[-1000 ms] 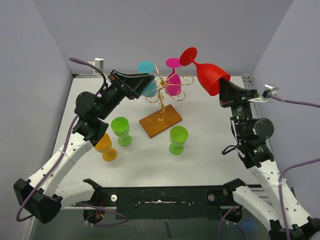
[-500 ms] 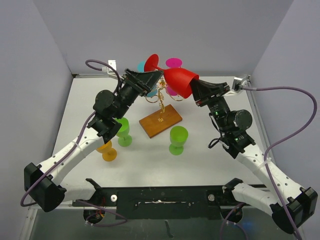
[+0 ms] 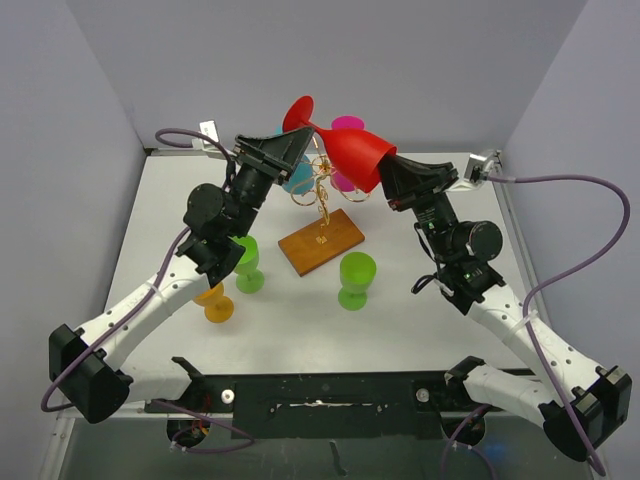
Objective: Place the wine glass upside down on the wine glass rack
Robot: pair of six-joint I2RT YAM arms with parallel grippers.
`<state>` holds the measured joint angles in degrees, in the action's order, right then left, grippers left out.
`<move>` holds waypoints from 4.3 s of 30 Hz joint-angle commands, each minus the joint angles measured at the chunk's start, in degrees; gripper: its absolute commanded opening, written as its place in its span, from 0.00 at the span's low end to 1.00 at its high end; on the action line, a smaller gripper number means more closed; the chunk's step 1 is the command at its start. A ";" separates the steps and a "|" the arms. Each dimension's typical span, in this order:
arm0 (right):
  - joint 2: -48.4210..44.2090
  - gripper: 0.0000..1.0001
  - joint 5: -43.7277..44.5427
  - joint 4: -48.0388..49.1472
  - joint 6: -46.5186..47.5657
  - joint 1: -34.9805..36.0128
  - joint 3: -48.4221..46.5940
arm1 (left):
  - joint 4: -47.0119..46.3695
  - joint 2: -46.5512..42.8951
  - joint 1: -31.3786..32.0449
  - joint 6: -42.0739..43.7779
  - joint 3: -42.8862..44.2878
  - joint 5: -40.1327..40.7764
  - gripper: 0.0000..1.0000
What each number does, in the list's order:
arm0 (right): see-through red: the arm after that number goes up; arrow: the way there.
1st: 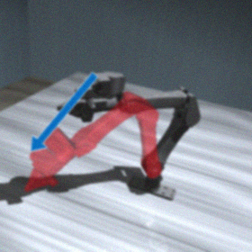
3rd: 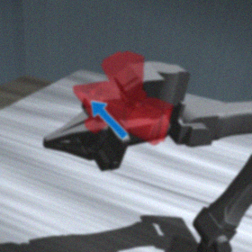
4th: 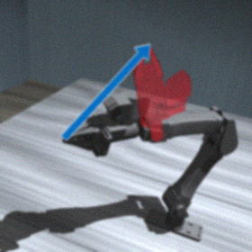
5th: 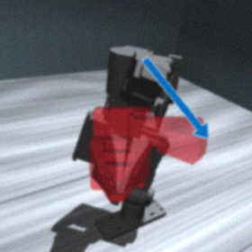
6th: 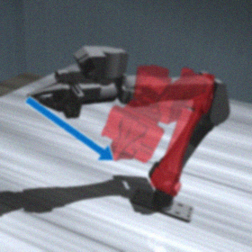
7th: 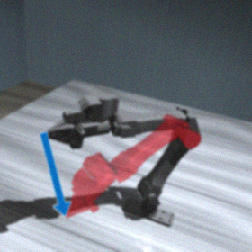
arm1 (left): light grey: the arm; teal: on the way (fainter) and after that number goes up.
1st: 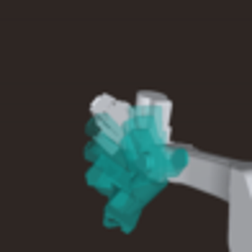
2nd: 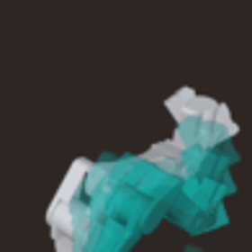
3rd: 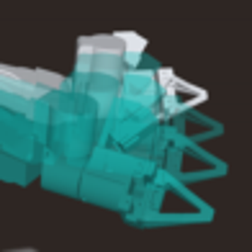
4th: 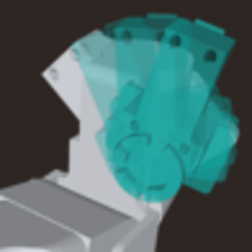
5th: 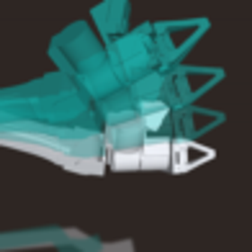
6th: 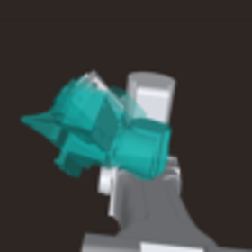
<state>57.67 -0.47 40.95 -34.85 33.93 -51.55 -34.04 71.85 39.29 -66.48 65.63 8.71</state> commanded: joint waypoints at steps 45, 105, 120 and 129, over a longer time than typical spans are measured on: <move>-6.17 0.42 0.02 -8.03 -1.56 2.15 1.67 | -9.46 2.12 -0.65 2.50 6.62 -1.52 0.00; -0.41 0.08 -11.21 -48.26 -25.91 1.58 -26.03 | 6.26 5.34 -0.66 50.76 14.05 -54.75 0.00; -5.92 0.00 -2.98 -55.56 -26.41 1.22 -29.39 | 2.44 3.19 -0.67 45.81 10.24 -55.45 0.40; -7.95 0.00 8.10 -61.55 -23.00 1.20 -31.63 | 2.33 -0.08 -0.89 46.48 8.22 -50.15 0.62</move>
<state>51.00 -0.03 -19.16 -60.99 35.29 -81.01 -28.73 75.96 38.33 -20.36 74.61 -45.91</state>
